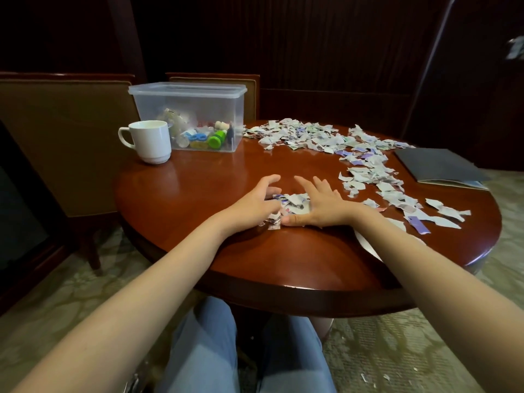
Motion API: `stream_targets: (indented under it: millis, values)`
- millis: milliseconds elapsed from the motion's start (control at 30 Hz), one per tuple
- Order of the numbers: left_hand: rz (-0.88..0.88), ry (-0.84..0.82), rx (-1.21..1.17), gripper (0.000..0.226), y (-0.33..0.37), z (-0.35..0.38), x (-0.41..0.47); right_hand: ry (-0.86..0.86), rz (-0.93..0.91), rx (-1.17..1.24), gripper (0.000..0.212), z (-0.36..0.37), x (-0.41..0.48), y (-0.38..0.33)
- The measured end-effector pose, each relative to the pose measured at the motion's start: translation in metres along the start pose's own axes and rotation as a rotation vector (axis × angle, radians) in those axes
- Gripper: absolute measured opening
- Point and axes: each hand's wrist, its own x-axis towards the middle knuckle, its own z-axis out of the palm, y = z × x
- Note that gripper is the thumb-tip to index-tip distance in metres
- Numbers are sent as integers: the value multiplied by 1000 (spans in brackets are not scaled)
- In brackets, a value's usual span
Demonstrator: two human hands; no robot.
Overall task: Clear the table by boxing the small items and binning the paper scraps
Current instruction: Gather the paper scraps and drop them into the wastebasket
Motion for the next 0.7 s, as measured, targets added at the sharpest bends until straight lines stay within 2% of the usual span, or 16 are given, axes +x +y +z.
stream_targets:
  millis: [133, 167, 233, 267, 333, 433, 600, 667, 700]
  values:
    - [-3, 25, -116, 70, 2, -6, -5, 48, -59, 61, 103, 1, 12, -4]
    - [19, 23, -52, 70, 2, -6, -7, 69, -95, 85, 100, 2, 13, -6]
    - [74, 17, 320, 71, -1, -4, -12, 119, -171, 147, 88, 6, 14, -8]
    - [104, 11, 496, 77, -4, -2, -14, 142, -203, 169, 83, 9, 14, -9]
    - [90, -10, 606, 96, -8, -2, -14, 160, -230, 188, 76, 14, 13, -12]
    - [35, 3, 540, 112, -10, -6, -6, 173, -231, 214, 71, 15, 15, -18]
    - [30, 19, 429, 116, -8, -7, -6, 206, -242, 249, 63, 21, 26, -33]
    - [27, 41, 386, 120, -10, -8, -5, 199, -233, 389, 62, 19, 27, -36]
    - [29, 54, 371, 120, -11, -8, -4, 193, -232, 532, 63, 17, 26, -35]
